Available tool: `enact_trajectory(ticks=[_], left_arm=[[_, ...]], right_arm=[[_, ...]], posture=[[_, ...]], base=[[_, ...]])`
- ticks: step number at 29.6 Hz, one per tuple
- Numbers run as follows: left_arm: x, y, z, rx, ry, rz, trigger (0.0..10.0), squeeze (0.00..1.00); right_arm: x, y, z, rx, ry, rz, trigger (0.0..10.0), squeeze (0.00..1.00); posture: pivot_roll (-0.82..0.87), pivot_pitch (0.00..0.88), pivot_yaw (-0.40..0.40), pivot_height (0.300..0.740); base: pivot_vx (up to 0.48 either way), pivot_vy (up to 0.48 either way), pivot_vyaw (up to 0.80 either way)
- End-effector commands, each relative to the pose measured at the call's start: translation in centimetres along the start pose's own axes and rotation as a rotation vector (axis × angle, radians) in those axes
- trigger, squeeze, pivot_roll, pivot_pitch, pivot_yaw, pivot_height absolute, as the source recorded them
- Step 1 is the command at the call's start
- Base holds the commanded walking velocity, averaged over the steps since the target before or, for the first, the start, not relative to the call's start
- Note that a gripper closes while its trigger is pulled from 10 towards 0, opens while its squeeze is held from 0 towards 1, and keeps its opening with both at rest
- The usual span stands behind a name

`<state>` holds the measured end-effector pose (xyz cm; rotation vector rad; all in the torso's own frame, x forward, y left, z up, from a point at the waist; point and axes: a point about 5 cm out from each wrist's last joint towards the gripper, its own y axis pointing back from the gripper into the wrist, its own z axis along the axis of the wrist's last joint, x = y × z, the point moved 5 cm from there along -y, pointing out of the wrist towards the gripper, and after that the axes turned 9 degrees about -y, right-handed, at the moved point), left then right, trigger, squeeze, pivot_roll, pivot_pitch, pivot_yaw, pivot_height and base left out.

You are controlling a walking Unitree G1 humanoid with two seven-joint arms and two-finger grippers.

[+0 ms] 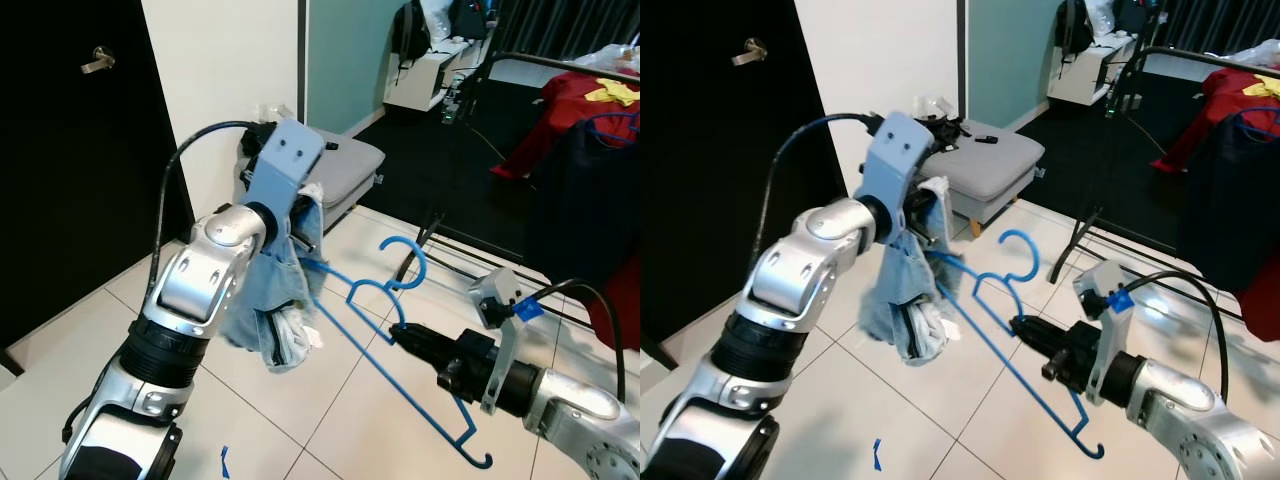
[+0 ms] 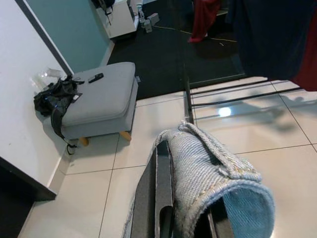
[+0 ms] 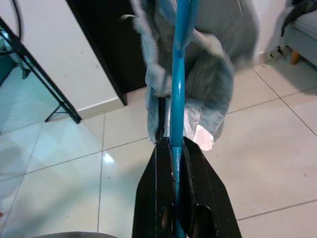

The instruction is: Hang hanger

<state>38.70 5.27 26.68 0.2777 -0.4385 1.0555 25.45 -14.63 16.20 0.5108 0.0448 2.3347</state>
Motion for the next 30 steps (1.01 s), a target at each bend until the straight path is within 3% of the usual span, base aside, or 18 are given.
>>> enact_trajectory(ticks=[1,5,9,11,15,23,30], left_arm=[[-0.4,0.0,0.6,-0.017,-0.018,-0.008,10.0,0.00],[-0.7,-0.2,0.7,-0.015,-0.027,-0.011,10.0,0.00],[0.1,-0.2,0.1,0.017,-0.024,0.033,10.0,0.00],[2.7,0.0,-1.5,0.085,0.005,0.146,10.0,0.00],[3.3,0.1,-1.8,0.102,0.018,0.172,10.0,0.00],[3.4,0.0,-2.1,0.122,0.045,0.200,10.0,0.00],[2.1,-0.3,-1.7,0.112,0.045,0.171,10.0,0.00]], right_arm=[[1.0,0.0,0.4,-0.010,0.014,0.049,10.0,0.00],[0.7,0.0,0.8,-0.026,0.020,0.032,10.0,0.00],[0.7,0.0,0.7,-0.019,0.028,0.032,10.0,0.00],[0.6,0.4,-0.1,0.026,0.038,0.023,10.0,0.00],[0.9,0.6,-0.3,0.032,0.042,0.037,10.0,0.00],[2.5,0.7,0.3,0.004,0.047,0.124,10.0,0.00],[2.0,0.5,1.5,-0.057,0.056,0.103,10.0,0.00]], posture=[[0.00,0.000,-0.006,0.740],[0.01,0.000,-0.004,0.740],[0.00,0.000,-0.003,0.740],[0.00,0.000,-0.003,0.740],[0.00,0.000,-0.004,0.740],[0.00,0.000,-0.004,0.740],[0.01,0.000,-0.002,0.740]], base=[[0.000,0.000,0.00],[0.000,0.000,0.00],[0.000,0.000,0.00],[0.000,0.000,0.00],[0.000,0.000,0.00],[0.000,0.000,0.00],[0.000,0.000,0.00]])
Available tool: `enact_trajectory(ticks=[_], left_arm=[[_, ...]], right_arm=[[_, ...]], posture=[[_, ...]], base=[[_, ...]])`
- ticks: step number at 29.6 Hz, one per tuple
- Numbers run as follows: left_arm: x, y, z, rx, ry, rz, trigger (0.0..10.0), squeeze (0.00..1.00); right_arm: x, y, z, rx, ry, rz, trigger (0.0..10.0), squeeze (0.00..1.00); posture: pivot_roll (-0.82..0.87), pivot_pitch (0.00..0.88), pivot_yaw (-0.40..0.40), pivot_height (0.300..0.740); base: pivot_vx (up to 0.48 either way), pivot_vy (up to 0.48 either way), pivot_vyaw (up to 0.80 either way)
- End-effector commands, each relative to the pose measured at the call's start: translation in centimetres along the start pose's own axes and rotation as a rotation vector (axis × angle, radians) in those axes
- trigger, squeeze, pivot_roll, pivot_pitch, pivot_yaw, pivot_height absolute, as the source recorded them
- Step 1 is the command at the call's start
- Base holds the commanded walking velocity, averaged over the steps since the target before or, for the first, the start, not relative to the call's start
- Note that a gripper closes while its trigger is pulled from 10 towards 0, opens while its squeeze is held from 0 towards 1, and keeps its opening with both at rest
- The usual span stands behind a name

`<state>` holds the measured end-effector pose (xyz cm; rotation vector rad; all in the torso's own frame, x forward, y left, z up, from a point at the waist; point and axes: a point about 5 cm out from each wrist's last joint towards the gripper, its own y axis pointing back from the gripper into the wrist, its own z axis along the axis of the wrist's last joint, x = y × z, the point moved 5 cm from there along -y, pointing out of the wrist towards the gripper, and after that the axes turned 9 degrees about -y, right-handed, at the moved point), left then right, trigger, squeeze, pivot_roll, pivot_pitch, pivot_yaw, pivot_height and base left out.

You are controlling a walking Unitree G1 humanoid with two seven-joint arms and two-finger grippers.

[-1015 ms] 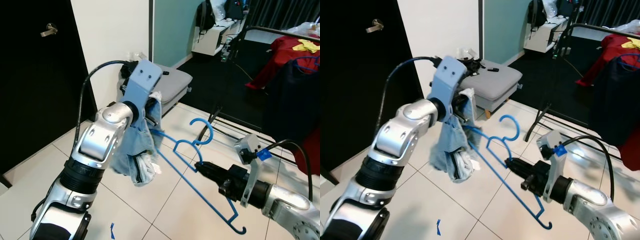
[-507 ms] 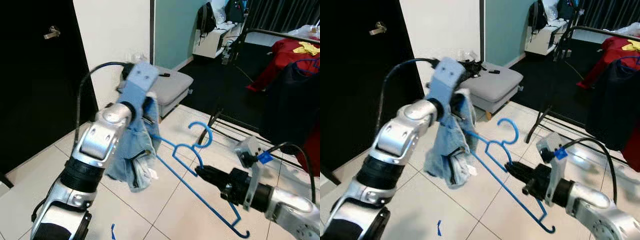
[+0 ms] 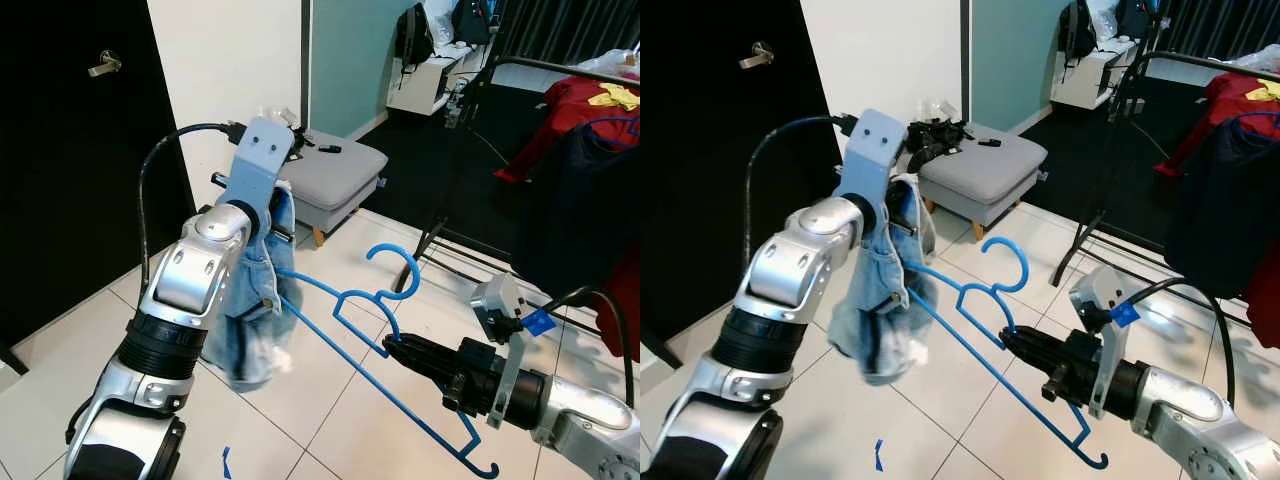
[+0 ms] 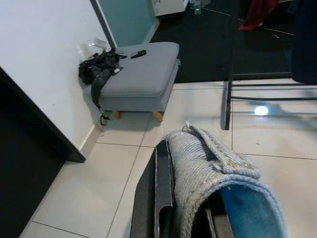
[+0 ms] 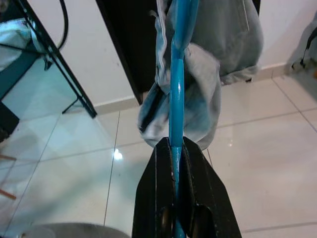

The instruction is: Hang hanger

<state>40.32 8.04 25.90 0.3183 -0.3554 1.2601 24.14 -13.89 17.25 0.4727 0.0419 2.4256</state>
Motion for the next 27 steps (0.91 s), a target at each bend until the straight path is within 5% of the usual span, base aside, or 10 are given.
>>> enact_trajectory(ticks=[1,7,12,17,27], left_arm=[[-0.4,0.0,0.5,-0.007,-0.010,-0.004,10.0,0.00],[0.3,0.0,0.4,-0.003,0.000,0.035,10.0,0.00],[0.2,0.0,0.8,-0.013,0.018,0.028,10.0,0.00],[-1.6,0.1,0.8,-0.005,0.037,-0.015,10.0,0.00],[-5.0,0.6,2.7,-0.078,0.124,-0.145,10.0,0.00]], right_arm=[[0.3,0.0,1.2,-0.055,0.018,0.020,10.0,0.00],[-0.9,0.1,0.1,0.002,0.025,-0.051,10.0,0.00],[-2.6,-0.1,1.4,-0.068,0.044,-0.142,10.0,0.00],[-4.2,-0.2,3.9,-0.190,0.062,-0.237,10.0,0.00],[-4.4,-0.4,3.9,-0.189,0.061,-0.249,10.0,0.00]], posture=[[0.01,0.000,-0.002,0.740],[0.01,0.000,-0.002,0.740],[0.01,0.000,0.000,0.740],[0.01,0.000,-0.004,0.740],[0.01,0.000,-0.004,0.740]], base=[[0.000,0.000,0.00],[0.000,0.000,0.00],[0.000,0.000,0.00],[0.000,0.000,0.00],[0.000,0.000,0.00]])
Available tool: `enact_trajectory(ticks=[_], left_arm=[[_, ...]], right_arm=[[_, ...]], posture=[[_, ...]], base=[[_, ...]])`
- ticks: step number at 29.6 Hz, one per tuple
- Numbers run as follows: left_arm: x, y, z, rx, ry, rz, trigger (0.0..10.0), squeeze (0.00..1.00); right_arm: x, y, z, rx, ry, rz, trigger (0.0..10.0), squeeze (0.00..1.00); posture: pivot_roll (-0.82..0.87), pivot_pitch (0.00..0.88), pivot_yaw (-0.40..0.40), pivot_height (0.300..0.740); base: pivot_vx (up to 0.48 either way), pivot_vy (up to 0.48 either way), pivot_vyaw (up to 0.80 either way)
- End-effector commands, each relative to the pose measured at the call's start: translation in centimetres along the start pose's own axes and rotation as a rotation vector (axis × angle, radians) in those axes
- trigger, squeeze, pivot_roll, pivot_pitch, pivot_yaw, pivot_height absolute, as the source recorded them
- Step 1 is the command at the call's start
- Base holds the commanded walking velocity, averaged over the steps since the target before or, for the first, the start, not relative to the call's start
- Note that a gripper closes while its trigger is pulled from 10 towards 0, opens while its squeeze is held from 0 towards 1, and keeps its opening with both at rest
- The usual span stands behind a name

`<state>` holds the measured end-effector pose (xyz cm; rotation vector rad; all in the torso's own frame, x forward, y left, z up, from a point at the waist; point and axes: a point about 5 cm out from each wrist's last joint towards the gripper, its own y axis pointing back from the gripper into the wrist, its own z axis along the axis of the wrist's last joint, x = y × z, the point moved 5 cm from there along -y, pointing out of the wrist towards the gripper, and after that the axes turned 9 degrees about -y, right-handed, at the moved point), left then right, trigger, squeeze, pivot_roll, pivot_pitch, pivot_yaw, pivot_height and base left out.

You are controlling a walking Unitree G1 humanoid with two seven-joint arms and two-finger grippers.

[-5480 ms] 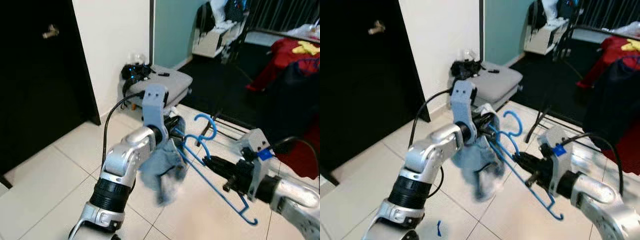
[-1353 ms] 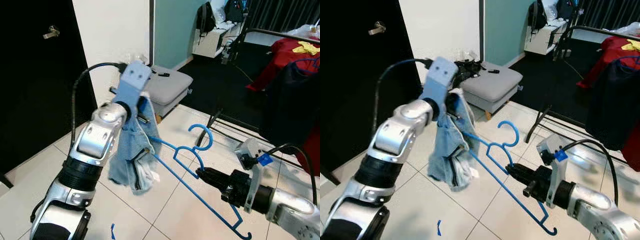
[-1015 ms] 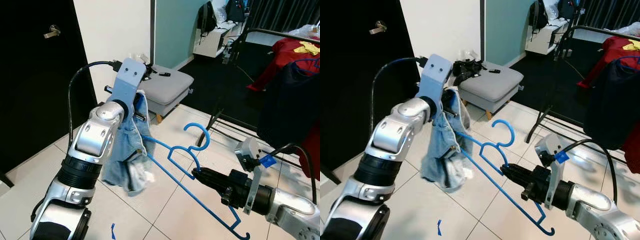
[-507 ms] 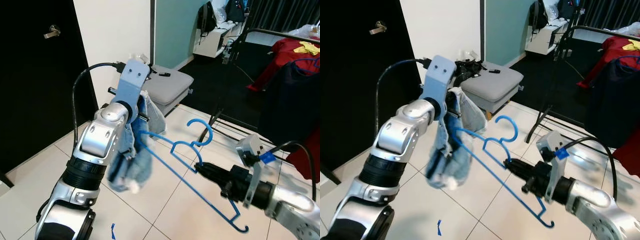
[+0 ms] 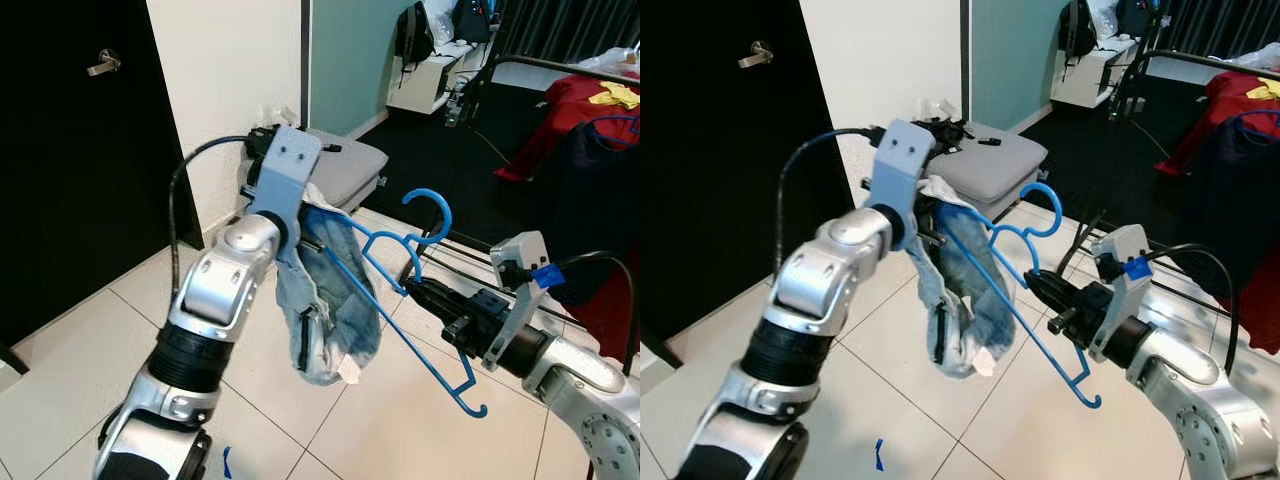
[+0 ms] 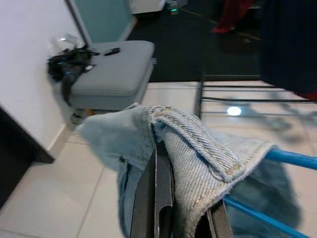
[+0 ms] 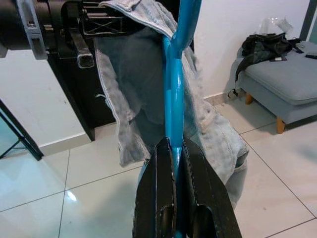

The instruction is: Hang hanger

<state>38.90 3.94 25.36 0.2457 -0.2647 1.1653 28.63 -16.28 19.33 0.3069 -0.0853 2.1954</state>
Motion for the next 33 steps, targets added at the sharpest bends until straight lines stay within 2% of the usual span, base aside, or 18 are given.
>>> enact_trajectory(ticks=[1,3,5,7,8,9,10,11,14,15,19,23,24,27,28,30,32,33], left_arm=[[-1.1,0.3,1.2,-0.051,0.020,-0.045,10.0,0.00],[-1.7,0.3,1.8,-0.079,0.037,-0.076,10.0,0.00],[-3.6,0.7,3.5,-0.155,0.102,-0.176,10.0,0.00],[-3.6,0.7,3.5,-0.155,0.102,-0.176,10.0,0.00],[-4.6,0.9,4.1,-0.183,0.128,-0.224,10.0,0.00],[-4.6,0.9,4.1,-0.183,0.128,-0.224,10.0,0.00],[-5.3,1.0,4.2,-0.193,0.144,-0.260,10.0,0.00],[-5.9,1.1,4.1,-0.189,0.155,-0.286,10.0,0.90],[-6.3,1.1,3.9,-0.184,0.161,-0.301,10.0,0.90],[-6.7,1.2,3.5,-0.165,0.160,-0.326,10.0,1.00],[-7.5,1.6,2.8,-0.129,0.123,-0.385,10.0,1.00],[-7.4,2.1,2.0,-0.099,0.076,-0.419,10.0,1.00],[-7.0,2.2,1.7,-0.085,0.060,-0.424,10.0,0.00],[-6.6,2.4,1.3,-0.071,0.041,-0.436,10.0,0.00],[-6.3,2.6,1.0,-0.062,0.011,-0.457,10.0,0.00],[-5.2,3.2,0.7,-0.077,-0.057,-0.492,10.0,0.00],[-4.7,3.4,0.7,-0.087,-0.078,-0.497,10.0,0.00],[-3.9,3.6,1.0,-0.113,-0.098,-0.494,10.0,0.00]], right_arm=[[-0.4,0.0,0.2,-0.017,0.007,-0.021,10.0,0.00],[-0.5,-0.1,0.0,-0.009,0.009,-0.029,10.0,0.00],[-0.7,-0.2,-0.3,0.002,0.010,-0.044,10.0,0.00],[-0.7,-0.2,-0.3,0.002,0.010,-0.044,10.0,0.00],[-0.8,-0.2,-0.3,0.004,0.009,-0.048,10.0,0.00],[-0.8,-0.2,-0.3,0.004,0.009,-0.048,10.0,0.00],[-0.8,-0.3,-0.3,0.002,0.006,-0.047,10.0,0.00],[-0.7,-0.4,-0.3,-0.001,0.003,-0.044,10.0,0.00],[-0.6,-0.5,-0.3,-0.002,0.002,-0.042,10.0,0.00],[-0.5,-0.5,-0.2,-0.006,0.001,-0.041,10.0,0.00],[-0.5,-0.4,0.0,-0.016,0.003,-0.042,10.0,0.00],[-0.6,-0.3,0.2,-0.026,0.002,-0.044,10.0,0.00],[-0.6,-0.3,0.3,-0.030,0.002,-0.039,10.0,0.00],[-0.5,-0.3,0.3,-0.033,0.002,-0.033,10.0,0.00],[-0.5,-0.4,0.4,-0.037,0.001,-0.027,10.0,0.00],[-0.3,-0.3,0.8,-0.050,0.004,0.003,10.0,0.00],[-0.2,-0.2,0.9,-0.057,0.006,0.018,10.0,0.00],[0.1,0.0,1.4,-0.075,-0.002,0.051,10.0,0.00]], posture=[[0.01,0.000,-0.004,0.740],[0.01,0.000,-0.004,0.740],[0.01,0.000,-0.003,0.740],[0.01,0.000,-0.003,0.740],[0.01,0.000,-0.003,0.740],[0.01,0.000,-0.003,0.740],[0.01,0.000,-0.002,0.740],[0.01,0.000,-0.001,0.740],[0.01,0.000,-0.001,0.740],[0.01,0.000,-0.001,0.740],[0.00,0.000,0.000,0.740],[0.01,0.001,-0.001,0.740],[0.01,0.001,-0.001,0.740],[0.01,0.001,-0.002,0.740],[0.01,0.002,-0.003,0.740],[0.01,0.002,-0.003,0.740],[0.01,0.002,-0.003,0.740],[0.01,0.001,-0.002,0.740]], base=[[0.000,0.000,0.00],[0.000,0.000,0.00],[0.000,0.000,0.00],[0.000,0.000,0.00],[0.000,0.000,0.00],[0.000,0.000,0.00],[0.000,0.000,0.00],[0.000,0.000,0.00],[0.000,0.000,0.00],[0.000,0.000,0.00],[0.000,0.000,0.00],[0.000,0.000,0.00],[0.000,0.000,0.00],[0.000,0.000,0.00],[0.000,0.000,0.00],[0.000,0.000,0.00],[0.000,0.000,0.00],[0.000,0.000,0.00]])
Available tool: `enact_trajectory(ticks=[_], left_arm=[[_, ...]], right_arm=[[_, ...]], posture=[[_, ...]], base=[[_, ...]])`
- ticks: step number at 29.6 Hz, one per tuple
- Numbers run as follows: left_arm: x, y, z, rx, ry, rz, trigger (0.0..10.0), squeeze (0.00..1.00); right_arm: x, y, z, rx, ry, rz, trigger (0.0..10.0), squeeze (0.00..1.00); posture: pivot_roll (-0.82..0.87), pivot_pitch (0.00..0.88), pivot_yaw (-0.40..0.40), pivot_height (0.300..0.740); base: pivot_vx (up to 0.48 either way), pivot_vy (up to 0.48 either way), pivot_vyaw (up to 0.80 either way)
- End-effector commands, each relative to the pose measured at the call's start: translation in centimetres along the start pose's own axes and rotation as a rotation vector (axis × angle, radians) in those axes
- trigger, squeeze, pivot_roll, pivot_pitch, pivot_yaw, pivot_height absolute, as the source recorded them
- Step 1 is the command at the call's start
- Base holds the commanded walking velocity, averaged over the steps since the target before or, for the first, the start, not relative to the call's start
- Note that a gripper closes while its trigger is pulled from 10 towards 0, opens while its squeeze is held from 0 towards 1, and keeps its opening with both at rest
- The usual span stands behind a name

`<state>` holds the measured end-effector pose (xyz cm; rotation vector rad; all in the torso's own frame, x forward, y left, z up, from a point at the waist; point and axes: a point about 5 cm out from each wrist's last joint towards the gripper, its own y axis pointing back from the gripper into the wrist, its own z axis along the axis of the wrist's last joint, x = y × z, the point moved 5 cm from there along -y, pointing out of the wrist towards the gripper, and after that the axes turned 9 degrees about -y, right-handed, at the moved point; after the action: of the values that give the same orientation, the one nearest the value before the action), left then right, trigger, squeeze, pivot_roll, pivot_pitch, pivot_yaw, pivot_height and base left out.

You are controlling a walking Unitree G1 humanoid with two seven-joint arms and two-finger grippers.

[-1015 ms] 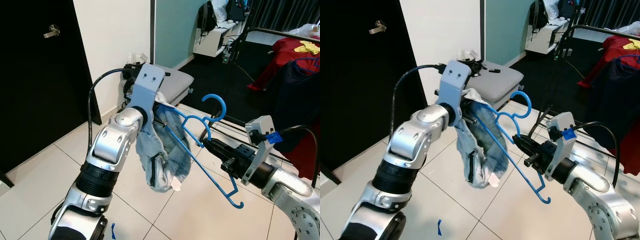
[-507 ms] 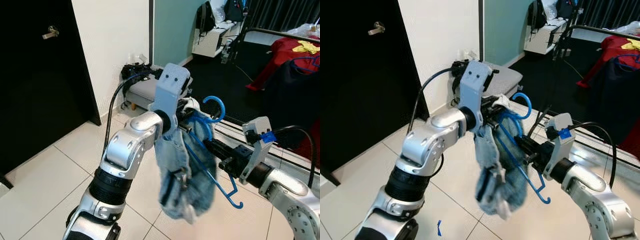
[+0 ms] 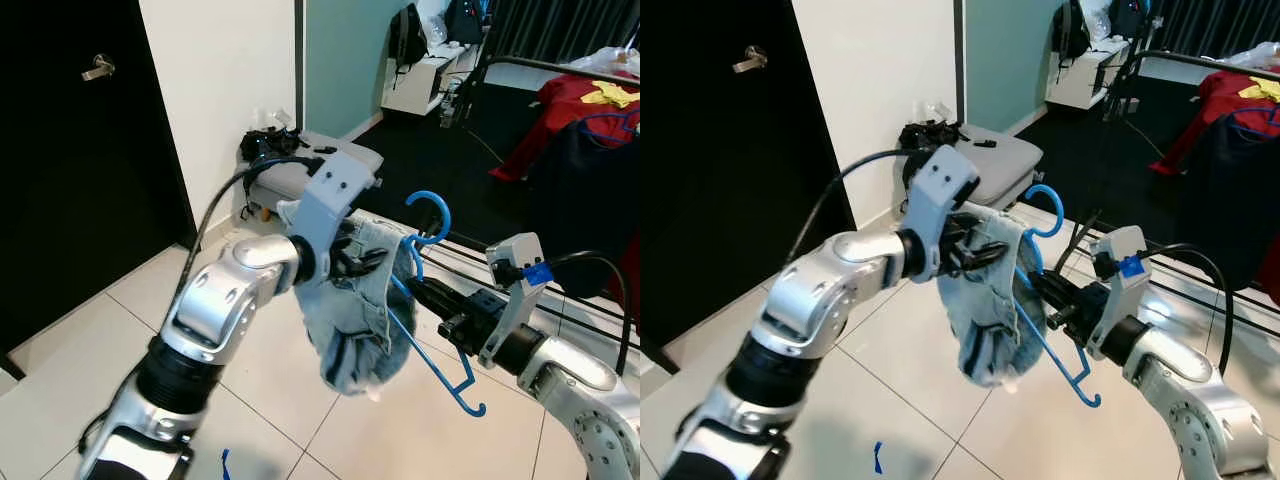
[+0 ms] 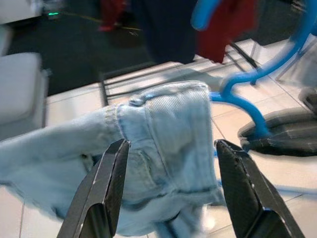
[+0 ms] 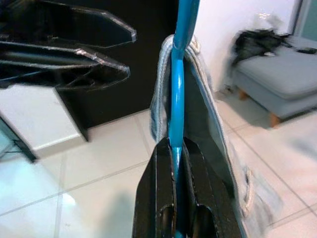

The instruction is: Hang hanger

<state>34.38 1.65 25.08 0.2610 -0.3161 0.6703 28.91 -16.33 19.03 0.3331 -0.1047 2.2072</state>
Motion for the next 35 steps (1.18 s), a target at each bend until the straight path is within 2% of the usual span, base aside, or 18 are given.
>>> enact_trajectory(ticks=[1,2,3,4,5,7,9,10,11,12,14,15,18,20,25,27,31,35], left_arm=[[1.1,1.1,0.7,-0.051,-0.058,-0.006,10.0,0.00],[1.1,1.1,0.7,-0.051,-0.058,-0.006,10.0,0.00],[3.0,2.4,1.4,-0.083,-0.108,0.020,10.0,0.00],[3.0,2.4,1.4,-0.083,-0.108,0.020,10.0,0.00],[5.0,3.9,2.5,-0.123,-0.150,0.054,10.0,0.00],[5.0,3.9,2.5,-0.123,-0.150,0.054,10.0,0.00],[8.5,7.0,5.3,-0.204,-0.215,0.085,10.0,0.00],[8.5,7.0,5.3,-0.204,-0.215,0.085,10.0,0.00],[9.1,8.0,6.2,-0.225,-0.240,0.074,10.0,0.00],[9.1,8.0,6.2,-0.225,-0.240,0.074,10.0,0.00],[7.4,9.5,6.8,-0.227,-0.362,-0.112,10.0,0.00],[7.4,9.5,6.8,-0.227,-0.362,-0.112,10.0,0.00],[4.2,10.8,6.2,-0.205,-0.458,-0.393,10.0,0.00],[4.2,10.8,6.2,-0.205,-0.458,-0.393,10.0,0.00],[3.2,11.2,5.5,-0.180,-0.488,-0.510,10.0,0.00],[3.0,10.5,3.7,-0.093,-0.545,-0.591,10.0,0.00],[3.0,9.2,1.8,0.000,-0.575,-0.615,10.0,0.00],[2.9,8.8,1.0,0.033,-0.583,-0.624,10.0,0.00]], right_arm=[[0.8,0.8,2.1,-0.094,0.008,0.099,10.0,0.00],[0.8,0.8,2.1,-0.094,0.008,0.099,10.0,0.00],[1.2,1.4,2.5,-0.099,-0.001,0.169,10.0,0.00],[1.2,1.4,2.5,-0.099,-0.001,0.169,10.0,0.00],[1.6,2.1,2.6,-0.096,-0.008,0.241,10.0,0.00],[1.6,2.1,2.6,-0.096,-0.008,0.241,10.0,0.00],[2.0,3.1,2.5,-0.064,-0.012,0.360,10.0,0.00],[2.0,3.1,2.5,-0.064,-0.012,0.360,10.0,0.00],[2.1,3.3,2.5,-0.055,-0.012,0.390,10.0,0.00],[2.1,3.3,2.5,-0.055,-0.012,0.390,10.0,0.00],[2.6,3.0,1.7,0.008,-0.002,0.460,10.0,0.00],[2.6,3.0,1.7,0.008,-0.002,0.460,10.0,0.00],[3.5,2.4,1.0,0.066,0.015,0.531,10.0,0.00],[3.5,2.4,1.0,0.066,0.015,0.531,10.0,0.00],[3.8,2.2,0.8,0.088,0.029,0.571,10.0,0.00],[4.6,1.8,1.0,0.103,0.055,0.633,10.0,0.00],[5.9,1.3,1.2,0.115,0.092,0.694,10.0,0.00],[6.4,1.2,1.3,0.117,0.108,0.715,10.0,0.00]], posture=[[0.01,0.000,-0.002,0.740],[0.01,0.000,-0.002,0.740],[0.02,0.000,0.000,0.740],[0.02,0.000,0.000,0.740],[0.02,0.000,-0.001,0.740],[0.02,0.000,-0.001,0.740],[0.04,0.000,0.000,0.740],[0.04,0.000,0.000,0.740],[0.04,0.000,0.000,0.740],[0.04,0.000,0.000,0.740],[0.06,0.000,-0.002,0.740],[0.06,0.000,-0.002,0.740],[0.07,0.000,-0.001,0.740],[0.07,0.000,-0.001,0.740],[0.07,0.000,-0.001,0.740],[0.07,0.000,0.009,0.740],[0.06,0.000,0.015,0.740],[0.06,0.000,0.019,0.740]], base=[[0.000,0.000,0.00],[0.000,0.000,0.00],[0.000,0.000,0.00],[0.000,0.000,0.00],[0.000,0.000,0.00],[0.000,0.000,0.00],[0.000,0.000,0.00],[0.000,0.000,0.00],[0.000,0.000,0.00],[0.000,0.000,0.00],[0.000,0.000,0.00],[0.000,0.000,0.00],[0.000,0.000,0.00],[0.000,0.000,0.00],[0.000,0.000,0.00],[0.000,0.000,0.00],[0.000,0.000,0.00],[0.000,0.000,0.00]])
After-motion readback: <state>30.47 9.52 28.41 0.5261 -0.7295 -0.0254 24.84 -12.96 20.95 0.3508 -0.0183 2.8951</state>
